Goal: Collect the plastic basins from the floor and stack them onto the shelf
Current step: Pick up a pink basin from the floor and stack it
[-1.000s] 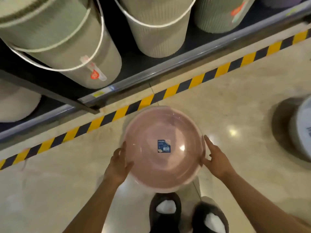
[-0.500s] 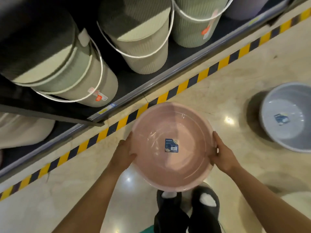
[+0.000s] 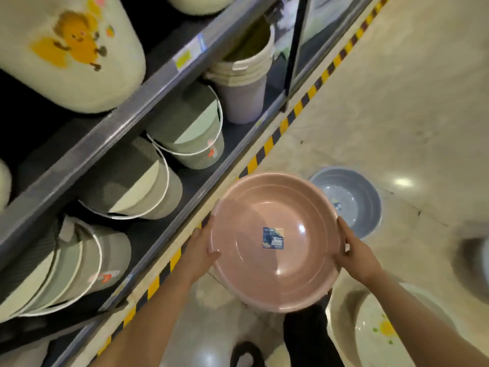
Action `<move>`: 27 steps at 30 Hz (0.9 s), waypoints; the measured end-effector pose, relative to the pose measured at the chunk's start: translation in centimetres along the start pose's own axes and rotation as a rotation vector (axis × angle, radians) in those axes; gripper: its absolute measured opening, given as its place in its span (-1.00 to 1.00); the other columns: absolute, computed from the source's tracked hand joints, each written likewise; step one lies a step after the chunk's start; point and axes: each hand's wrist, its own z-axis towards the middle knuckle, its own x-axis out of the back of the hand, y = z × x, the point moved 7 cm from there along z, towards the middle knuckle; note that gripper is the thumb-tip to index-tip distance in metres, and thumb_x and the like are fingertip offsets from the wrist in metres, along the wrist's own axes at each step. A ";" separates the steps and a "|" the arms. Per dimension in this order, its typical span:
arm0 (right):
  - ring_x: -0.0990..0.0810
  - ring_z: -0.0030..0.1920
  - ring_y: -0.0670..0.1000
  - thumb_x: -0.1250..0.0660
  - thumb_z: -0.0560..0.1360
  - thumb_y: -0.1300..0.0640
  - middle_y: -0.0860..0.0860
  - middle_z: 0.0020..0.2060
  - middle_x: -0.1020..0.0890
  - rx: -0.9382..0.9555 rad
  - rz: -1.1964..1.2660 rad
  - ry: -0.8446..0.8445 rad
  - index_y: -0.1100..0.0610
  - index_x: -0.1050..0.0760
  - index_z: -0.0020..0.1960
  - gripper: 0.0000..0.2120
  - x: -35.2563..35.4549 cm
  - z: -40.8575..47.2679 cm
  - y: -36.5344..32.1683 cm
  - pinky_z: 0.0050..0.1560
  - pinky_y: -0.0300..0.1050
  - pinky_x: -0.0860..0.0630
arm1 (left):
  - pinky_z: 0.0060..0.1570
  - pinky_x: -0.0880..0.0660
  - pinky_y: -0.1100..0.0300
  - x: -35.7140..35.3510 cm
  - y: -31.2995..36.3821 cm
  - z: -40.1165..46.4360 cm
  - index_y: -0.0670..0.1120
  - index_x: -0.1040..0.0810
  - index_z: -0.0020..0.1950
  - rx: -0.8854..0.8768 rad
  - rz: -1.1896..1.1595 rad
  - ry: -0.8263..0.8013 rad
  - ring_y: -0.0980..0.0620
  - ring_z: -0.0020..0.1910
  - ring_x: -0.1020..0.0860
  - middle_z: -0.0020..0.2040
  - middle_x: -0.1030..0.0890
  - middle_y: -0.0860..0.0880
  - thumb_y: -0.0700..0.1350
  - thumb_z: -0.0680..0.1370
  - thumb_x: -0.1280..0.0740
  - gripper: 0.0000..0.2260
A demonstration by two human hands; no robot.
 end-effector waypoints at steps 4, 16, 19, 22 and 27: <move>-0.60 -0.16 0.11 -0.33 0.46 0.30 0.13 0.06 -0.60 -0.098 0.025 0.034 -0.06 0.03 0.54 -0.19 5.5 2.1 3.9 -0.04 -0.04 -0.48 | 0.33 -0.36 0.06 -2.2 7.5 4.8 0.22 0.09 0.56 -0.071 0.028 -0.061 -0.07 0.27 -0.42 0.24 -0.33 -0.04 -0.15 0.49 -0.42 -0.14; -0.55 -0.13 0.02 -0.38 0.42 0.26 -0.04 0.03 -0.51 -0.297 0.144 0.144 -0.08 0.01 0.54 -0.15 16.4 9.9 18.8 -0.08 -0.15 -0.38 | 0.16 -0.46 0.02 -14.1 24.0 18.7 0.13 0.03 0.57 -0.254 0.155 -0.167 -0.04 0.21 -0.40 0.19 -0.40 0.00 -0.15 0.43 -0.43 -0.14; -0.56 -0.15 0.05 -0.40 0.42 0.25 -0.02 0.02 -0.54 -0.332 0.137 0.161 -0.09 0.02 0.54 -0.13 16.6 11.7 22.7 -0.08 -0.14 -0.38 | 0.15 -0.48 0.00 -17.3 25.2 22.4 0.10 0.02 0.58 -0.303 0.206 -0.185 -0.03 0.25 -0.37 0.26 -0.44 -0.04 -0.13 0.41 -0.44 -0.12; -0.55 -0.17 0.03 -0.41 0.42 0.22 0.02 0.08 -0.58 -0.347 0.147 0.181 -0.12 0.03 0.54 -0.12 15.2 13.9 26.3 -0.12 -0.14 -0.38 | 0.14 -0.51 0.01 -20.4 24.9 25.7 0.12 0.01 0.57 -0.317 0.242 -0.191 0.01 0.24 -0.38 0.28 -0.44 -0.02 -0.11 0.40 -0.46 -0.11; -0.58 -0.01 0.08 -0.41 0.42 0.14 0.00 0.19 -0.58 -0.350 0.133 0.248 -0.20 0.08 0.53 -0.11 11.2 17.7 32.0 -0.11 -0.09 -0.42 | 0.06 -0.52 0.01 -26.0 22.1 32.0 0.17 0.03 0.56 -0.326 0.328 -0.191 -0.11 0.08 -0.54 0.21 -0.43 -0.08 -0.10 0.44 -0.46 -0.13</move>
